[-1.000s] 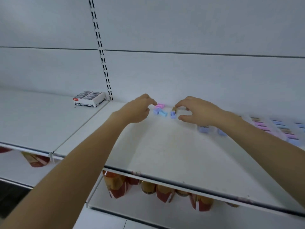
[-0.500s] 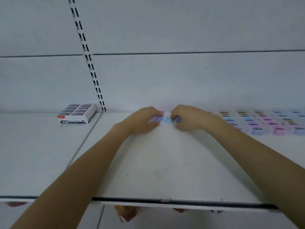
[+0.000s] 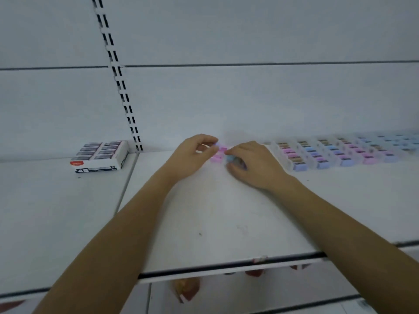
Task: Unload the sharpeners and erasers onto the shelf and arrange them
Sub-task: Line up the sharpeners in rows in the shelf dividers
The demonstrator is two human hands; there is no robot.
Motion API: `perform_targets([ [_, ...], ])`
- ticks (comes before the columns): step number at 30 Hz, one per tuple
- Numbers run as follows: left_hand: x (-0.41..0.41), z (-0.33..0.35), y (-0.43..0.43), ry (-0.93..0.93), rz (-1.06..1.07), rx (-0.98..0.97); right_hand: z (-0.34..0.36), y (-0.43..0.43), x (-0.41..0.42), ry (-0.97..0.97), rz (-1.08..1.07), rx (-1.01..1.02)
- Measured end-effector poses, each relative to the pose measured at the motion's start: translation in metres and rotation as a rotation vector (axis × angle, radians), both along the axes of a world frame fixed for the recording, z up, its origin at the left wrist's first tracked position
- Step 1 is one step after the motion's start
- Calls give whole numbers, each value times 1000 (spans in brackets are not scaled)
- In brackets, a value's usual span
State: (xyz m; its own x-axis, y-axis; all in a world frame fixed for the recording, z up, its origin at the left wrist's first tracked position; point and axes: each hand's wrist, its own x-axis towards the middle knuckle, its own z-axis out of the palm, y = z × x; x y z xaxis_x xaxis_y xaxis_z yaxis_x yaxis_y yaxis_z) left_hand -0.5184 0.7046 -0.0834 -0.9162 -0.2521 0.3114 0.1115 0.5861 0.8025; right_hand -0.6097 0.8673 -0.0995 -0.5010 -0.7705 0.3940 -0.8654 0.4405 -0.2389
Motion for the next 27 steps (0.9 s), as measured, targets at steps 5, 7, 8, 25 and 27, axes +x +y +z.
perform_targets([
  [5, 5, 6, 2, -68, -83, 610, -4, 1, -4, -13, 9, -79],
  [7, 4, 6, 2, -58, -81, 671, -4, 3, -4, -13, 29, -94],
  [8, 3, 6, 2, -52, -69, 682, -4, 4, -6, -19, 48, -99],
  [25, 1, 9, 3, -24, 100, 698, 1, 6, 4, -377, 97, -348],
  [27, 2, 8, 3, -22, 105, 666, 1, 6, 5, -384, 95, -352],
])
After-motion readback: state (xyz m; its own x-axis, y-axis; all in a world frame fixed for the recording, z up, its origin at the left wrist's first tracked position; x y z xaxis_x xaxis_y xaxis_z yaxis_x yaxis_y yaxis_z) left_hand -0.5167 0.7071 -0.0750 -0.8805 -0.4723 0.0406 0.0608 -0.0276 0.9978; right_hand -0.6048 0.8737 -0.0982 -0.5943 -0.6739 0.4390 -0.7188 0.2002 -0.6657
